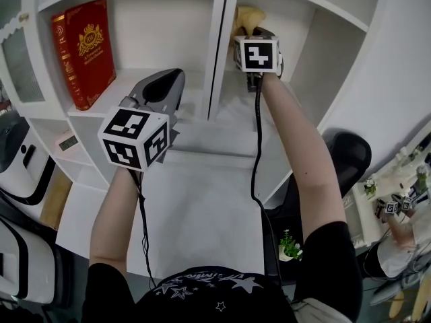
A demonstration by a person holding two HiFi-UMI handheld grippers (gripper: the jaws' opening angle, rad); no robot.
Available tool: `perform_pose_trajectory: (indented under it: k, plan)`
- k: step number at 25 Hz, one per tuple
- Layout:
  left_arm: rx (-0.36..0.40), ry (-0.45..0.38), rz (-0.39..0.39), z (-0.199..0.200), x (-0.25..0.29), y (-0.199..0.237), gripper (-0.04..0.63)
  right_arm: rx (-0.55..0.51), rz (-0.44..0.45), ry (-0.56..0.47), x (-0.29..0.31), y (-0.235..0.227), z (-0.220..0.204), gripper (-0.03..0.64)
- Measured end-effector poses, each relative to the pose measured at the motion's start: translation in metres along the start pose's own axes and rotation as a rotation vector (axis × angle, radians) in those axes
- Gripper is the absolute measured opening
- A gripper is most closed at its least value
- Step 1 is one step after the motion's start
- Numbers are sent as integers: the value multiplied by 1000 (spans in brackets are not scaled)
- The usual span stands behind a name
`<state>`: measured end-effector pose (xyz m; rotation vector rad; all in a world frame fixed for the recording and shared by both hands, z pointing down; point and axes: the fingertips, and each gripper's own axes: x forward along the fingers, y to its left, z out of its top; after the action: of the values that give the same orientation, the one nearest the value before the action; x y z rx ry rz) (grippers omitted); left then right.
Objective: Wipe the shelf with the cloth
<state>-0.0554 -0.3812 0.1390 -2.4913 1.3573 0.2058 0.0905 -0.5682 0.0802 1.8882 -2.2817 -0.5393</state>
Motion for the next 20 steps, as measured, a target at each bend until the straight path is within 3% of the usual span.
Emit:
perform_pose_trajectory:
  k: [7,20]
  plan:
    - [-4,8,-14,-4,5,-6,2,37,-54,23,-2,-29,-15,83]
    - [1,12,-69,-5,19,-26,2,100,-247,110,-29,-113,-54,83]
